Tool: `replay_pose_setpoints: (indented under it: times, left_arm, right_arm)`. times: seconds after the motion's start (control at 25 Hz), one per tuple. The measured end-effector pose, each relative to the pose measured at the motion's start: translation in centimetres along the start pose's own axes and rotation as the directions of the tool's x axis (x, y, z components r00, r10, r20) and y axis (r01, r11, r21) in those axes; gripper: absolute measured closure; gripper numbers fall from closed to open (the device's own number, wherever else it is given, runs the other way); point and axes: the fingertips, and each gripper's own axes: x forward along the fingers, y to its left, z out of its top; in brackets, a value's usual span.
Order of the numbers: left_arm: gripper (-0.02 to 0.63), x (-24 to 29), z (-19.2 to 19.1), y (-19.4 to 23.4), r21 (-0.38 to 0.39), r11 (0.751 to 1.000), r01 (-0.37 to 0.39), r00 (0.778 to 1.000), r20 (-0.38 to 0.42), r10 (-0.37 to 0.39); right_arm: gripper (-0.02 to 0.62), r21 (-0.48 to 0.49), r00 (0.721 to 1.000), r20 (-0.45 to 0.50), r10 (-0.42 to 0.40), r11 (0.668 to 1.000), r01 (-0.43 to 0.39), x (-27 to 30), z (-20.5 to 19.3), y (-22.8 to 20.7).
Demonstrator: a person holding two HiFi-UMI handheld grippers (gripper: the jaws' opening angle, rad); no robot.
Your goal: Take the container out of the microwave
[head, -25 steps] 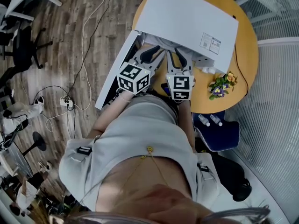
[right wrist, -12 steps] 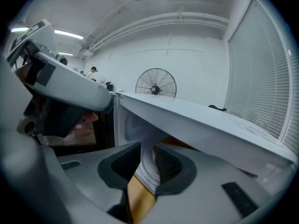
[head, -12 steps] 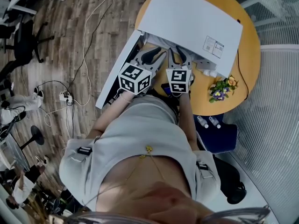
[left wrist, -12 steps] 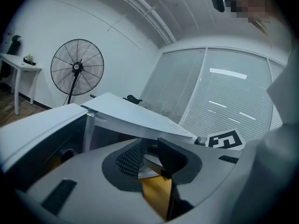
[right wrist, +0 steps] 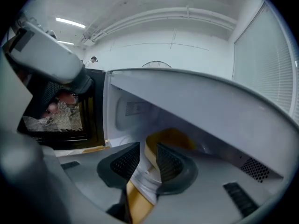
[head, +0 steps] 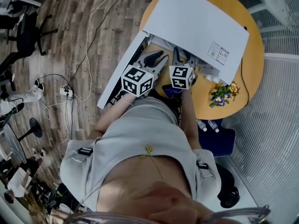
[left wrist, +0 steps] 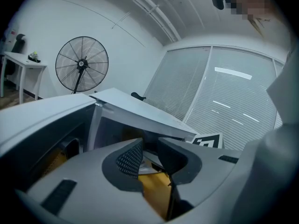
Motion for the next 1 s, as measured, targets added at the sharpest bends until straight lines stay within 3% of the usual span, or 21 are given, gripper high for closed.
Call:
replay_pose_setpoints:
  times: [1.0]
  left_arm:
    - [0.505,1.1,-1.0,1.1,-0.018,1.0,-0.002,0.999,-0.05,0.001]
  right_arm:
    - [0.437,-0.166,0.994,-0.053,-0.093,0.983,0.083,5.2,-1.0,-2.6]
